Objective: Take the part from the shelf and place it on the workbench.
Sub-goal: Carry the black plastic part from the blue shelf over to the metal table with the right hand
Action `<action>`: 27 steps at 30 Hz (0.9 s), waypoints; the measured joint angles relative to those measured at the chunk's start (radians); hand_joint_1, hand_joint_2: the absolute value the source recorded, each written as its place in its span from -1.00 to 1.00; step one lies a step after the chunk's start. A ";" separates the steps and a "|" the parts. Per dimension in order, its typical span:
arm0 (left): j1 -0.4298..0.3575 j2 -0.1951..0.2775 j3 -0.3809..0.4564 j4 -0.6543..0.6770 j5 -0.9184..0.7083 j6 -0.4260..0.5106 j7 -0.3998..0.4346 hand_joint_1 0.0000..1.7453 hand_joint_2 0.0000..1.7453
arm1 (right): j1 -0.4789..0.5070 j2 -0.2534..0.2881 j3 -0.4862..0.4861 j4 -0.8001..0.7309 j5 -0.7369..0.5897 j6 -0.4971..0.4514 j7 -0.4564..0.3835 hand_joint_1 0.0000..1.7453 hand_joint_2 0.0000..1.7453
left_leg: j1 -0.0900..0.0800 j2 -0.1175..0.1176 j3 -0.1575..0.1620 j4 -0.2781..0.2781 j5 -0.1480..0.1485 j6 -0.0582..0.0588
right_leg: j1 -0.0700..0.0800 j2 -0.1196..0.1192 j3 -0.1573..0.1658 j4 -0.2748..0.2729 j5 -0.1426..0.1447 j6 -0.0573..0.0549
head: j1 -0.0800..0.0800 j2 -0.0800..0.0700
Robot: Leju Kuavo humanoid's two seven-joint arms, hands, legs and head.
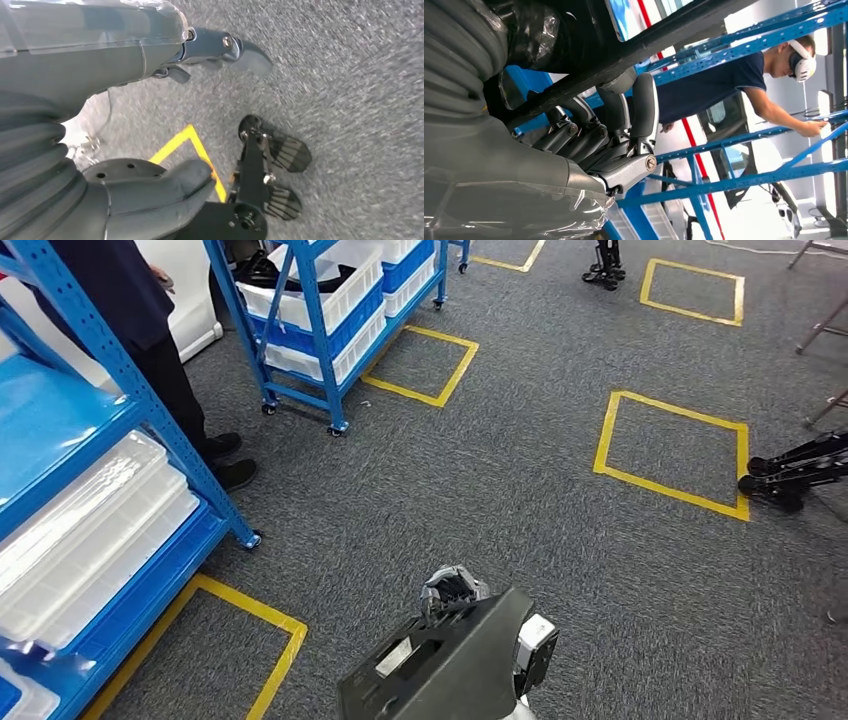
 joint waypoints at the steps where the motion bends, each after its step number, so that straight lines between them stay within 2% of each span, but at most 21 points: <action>1: -0.001 -0.001 0.000 0.000 0.001 0.000 -0.001 -1.00 1.00 | 0.000 0.000 0.000 0.000 0.000 0.000 0.000 1.00 1.00 | 0.002 0.012 0.001 -0.003 0.003 0.007 | -0.001 0.007 -0.004 -0.001 0.003 0.007 | 0.000 0.000; 2: -0.001 -0.002 0.000 0.000 0.002 0.000 -0.002 -1.00 1.00 | 0.001 -0.001 -0.001 0.000 0.000 0.000 0.000 1.00 1.00 | 0.003 0.026 0.003 -0.008 0.007 0.014 | 0.000 -0.004 -0.008 0.005 -0.001 0.013 | 0.000 0.000; 3: -0.002 -0.003 0.000 0.000 0.002 0.000 -0.003 -1.00 1.00 | 0.001 -0.001 -0.001 0.000 0.000 0.000 0.000 1.00 1.00 | 0.005 0.040 0.004 -0.014 0.011 0.022 | 0.003 -0.029 -0.019 0.025 -0.014 0.017 | 0.001 0.000; 5: -0.001 -0.003 0.000 0.000 0.004 0.000 -0.004 -1.00 1.00 | -0.001 -0.001 -0.001 0.001 0.001 0.001 0.000 1.00 1.00 | 0.003 0.070 0.006 -0.019 0.014 0.031 | 0.006 -0.094 -0.066 0.124 -0.071 0.022 | 0.002 0.000; 7: 0.000 -0.001 0.000 0.000 0.005 0.000 -0.004 -1.00 1.00 | -0.003 -0.001 -0.001 0.004 0.002 0.002 0.000 1.00 1.00 | -0.001 0.101 0.005 -0.018 0.013 0.034 | 0.001 -0.119 -0.123 0.244 -0.120 0.027 | 0.003 0.000; 8: -0.001 -0.001 0.000 0.000 0.007 0.000 -0.004 -1.00 1.00 | -0.003 -0.001 -0.001 0.005 0.002 0.002 0.000 1.00 1.00 | -0.003 0.116 0.005 -0.017 0.011 0.034 | -0.002 -0.123 -0.133 0.267 -0.120 0.028 | 0.003 0.000; 9: -0.003 0.000 0.000 0.000 0.009 0.000 -0.004 -1.00 1.00 | -0.003 -0.001 -0.001 0.006 0.003 0.003 0.000 1.00 1.00 | -0.003 0.130 0.006 -0.017 0.010 0.033 | -0.003 -0.126 -0.122 0.249 -0.101 0.028 | 0.003 0.000; 10: -0.006 0.000 0.000 0.000 0.010 0.001 -0.004 -1.00 1.00 | -0.004 -0.001 -0.001 0.007 0.004 0.004 0.000 1.00 1.00 | -0.003 0.142 0.007 -0.016 0.008 0.032 | -0.004 -0.134 -0.093 0.196 -0.070 0.026 | 0.003 0.000; 12: -0.012 -0.001 -0.001 0.000 0.013 0.002 -0.004 -1.00 1.00 | -0.007 -0.001 -0.001 0.007 0.004 0.005 0.000 1.00 1.00 | -0.005 0.163 0.013 -0.015 0.002 0.025 | 0.004 -0.173 -0.018 0.057 -0.022 0.017 | 0.003 0.000; 14: -0.017 -0.002 -0.002 0.000 0.014 0.003 -0.004 -1.00 1.00 | -0.012 -0.001 -0.001 0.006 0.004 0.006 -0.001 1.00 1.00 | -0.009 0.180 0.017 -0.015 -0.002 0.016 | 0.014 -0.194 0.013 -0.008 -0.013 0.008 | 0.003 0.000; 16: -0.021 -0.003 -0.003 0.000 0.015 0.003 -0.005 -1.00 1.00 | -0.013 0.000 -0.001 0.006 0.004 0.006 -0.002 1.00 1.00 | -0.011 0.198 0.022 -0.018 -0.006 0.006 | 0.016 -0.173 0.014 -0.012 -0.012 0.000 | 0.002 0.000; 17: -0.023 -0.004 -0.004 0.000 0.015 0.003 -0.005 -1.00 1.00 | -0.012 0.000 -0.002 0.005 0.004 0.007 -0.002 1.00 1.00 | -0.009 0.193 0.024 -0.015 -0.013 0.001 | 0.014 -0.163 0.016 -0.017 -0.009 -0.005 | 0.002 0.000; 18: -0.026 -0.004 -0.005 -0.001 0.015 0.003 -0.006 -1.00 1.00 | -0.013 0.000 -0.002 0.005 0.004 0.007 -0.001 1.00 1.00 | -0.007 0.175 0.019 0.002 -0.028 -0.003 | 0.010 -0.152 0.018 -0.022 -0.006 -0.011 | 0.002 0.000; 19: -0.027 -0.004 -0.005 -0.001 0.015 0.003 -0.006 -1.00 1.00 | -0.014 0.000 -0.002 0.005 0.004 0.007 -0.001 1.00 1.00 | -0.006 0.149 0.004 0.040 -0.054 -0.007 | 0.006 -0.142 0.021 -0.027 -0.003 -0.017 | 0.002 0.000; 20: -0.029 -0.004 -0.005 -0.001 0.015 0.003 -0.006 -1.00 1.00 | -0.016 0.000 -0.002 0.005 0.004 0.008 -0.001 1.00 1.00 | -0.004 0.120 -0.022 0.100 -0.087 -0.010 | 0.005 -0.132 0.021 -0.029 -0.001 -0.020 | 0.002 0.000; 21: -0.029 -0.005 -0.005 -0.001 0.015 0.003 -0.005 -1.00 1.00 | -0.017 0.000 -0.002 0.005 0.004 0.008 0.000 1.00 1.00 | -0.003 0.103 -0.056 0.172 -0.120 -0.012 | 0.005 -0.120 0.020 -0.028 -0.001 -0.022 | 0.002 0.000; 22: -0.028 -0.005 -0.005 -0.001 0.015 0.004 -0.005 -1.00 1.00 | -0.017 0.000 -0.002 0.005 0.004 0.008 0.000 1.00 1.00 | -0.003 0.095 -0.087 0.235 -0.141 -0.014 | 0.005 -0.106 0.020 -0.027 0.000 -0.023 | 0.002 0.000; 23: -0.028 -0.006 -0.005 -0.001 0.015 0.005 -0.004 -1.00 1.00 | -0.017 0.000 -0.003 0.005 0.003 0.009 0.001 1.00 1.00 | -0.003 0.093 -0.107 0.271 -0.144 -0.015 | 0.005 -0.092 0.019 -0.026 0.000 -0.023 | 0.002 0.000; 24: -0.028 -0.006 -0.005 -0.001 0.016 0.007 -0.004 -1.00 1.00 | -0.017 -0.001 -0.004 0.005 0.001 0.010 0.002 1.00 1.00 | -0.003 0.092 -0.108 0.265 -0.125 -0.015 | 0.005 -0.076 0.020 -0.024 -0.001 -0.023 | 0.002 0.000; 25: -0.029 -0.006 -0.006 -0.001 0.018 0.008 -0.004 -1.00 1.00 | -0.017 -0.001 -0.004 0.005 0.000 0.012 0.004 1.00 1.00 | -0.002 0.088 -0.092 0.223 -0.091 -0.014 | 0.004 -0.061 0.020 -0.021 -0.001 -0.022 | 0.002 0.000; 27: -0.031 -0.006 -0.006 -0.001 0.022 0.010 -0.005 -1.00 1.00 | -0.017 -0.001 -0.005 0.004 -0.003 0.016 0.006 1.00 1.00 | 0.003 0.050 -0.036 0.085 -0.019 -0.012 | 0.004 -0.032 0.018 -0.012 -0.005 -0.016 | 0.002 0.000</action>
